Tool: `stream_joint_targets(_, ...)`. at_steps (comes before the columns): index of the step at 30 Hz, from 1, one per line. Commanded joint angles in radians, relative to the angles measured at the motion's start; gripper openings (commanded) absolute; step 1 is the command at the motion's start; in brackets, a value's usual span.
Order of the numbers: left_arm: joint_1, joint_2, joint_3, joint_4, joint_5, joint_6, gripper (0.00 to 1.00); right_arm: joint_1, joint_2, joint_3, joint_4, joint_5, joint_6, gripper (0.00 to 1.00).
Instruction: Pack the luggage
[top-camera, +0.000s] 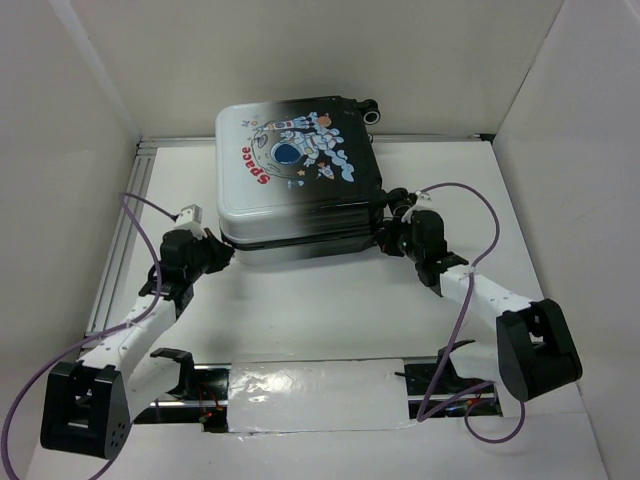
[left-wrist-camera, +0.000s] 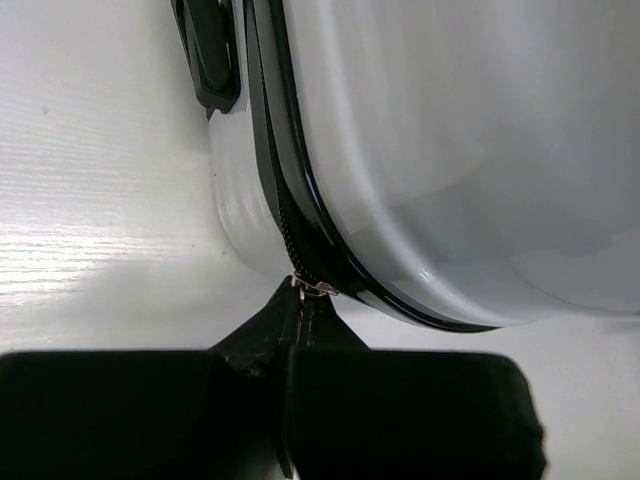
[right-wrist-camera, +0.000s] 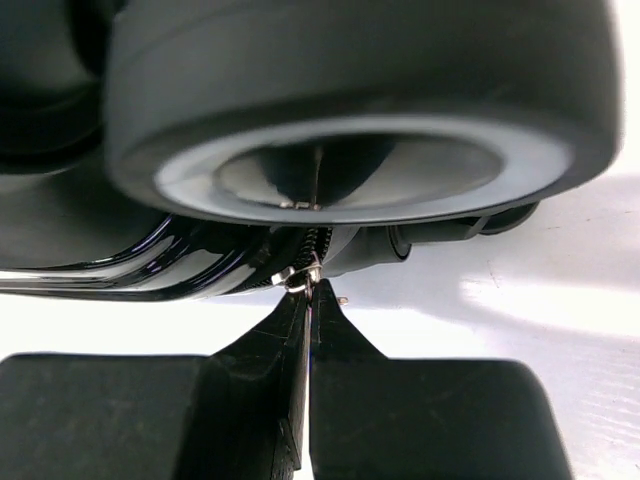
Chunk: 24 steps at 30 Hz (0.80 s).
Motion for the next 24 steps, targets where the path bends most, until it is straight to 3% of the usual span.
stream_joint_targets(1, 0.091, 0.002, 0.035, 0.027, -0.121, -0.003, 0.0, -0.128, -0.031, -0.033, -0.041, 0.148, 0.003, 0.0)
stream_joint_targets(8, 0.151, 0.011, 0.044, 0.027, -0.078, -0.003, 0.0, -0.179, 0.031, -0.044, -0.001, 0.071, -0.041, 0.0)
stream_joint_targets(17, 0.182, 0.039, 0.087, 0.017, -0.099, 0.038, 0.0, -0.208, 0.153, 0.088, -0.108, 0.22, -0.187, 0.0)
stream_joint_targets(20, 0.193, 0.059, 0.106, 0.017, -0.08, 0.047, 0.0, -0.268, 0.164, 0.088, -0.066, 0.041, -0.25, 0.0)
stream_joint_targets(21, 0.216, 0.068, 0.116, 0.017, -0.07, 0.076, 0.0, -0.318, 0.164, 0.088, -0.032, -0.147, -0.309, 0.0)
stream_joint_targets(24, 0.228, 0.094, 0.145, 0.017, -0.046, 0.096, 0.0, -0.352, 0.193, 0.108, -0.062, -0.242, -0.363, 0.0)
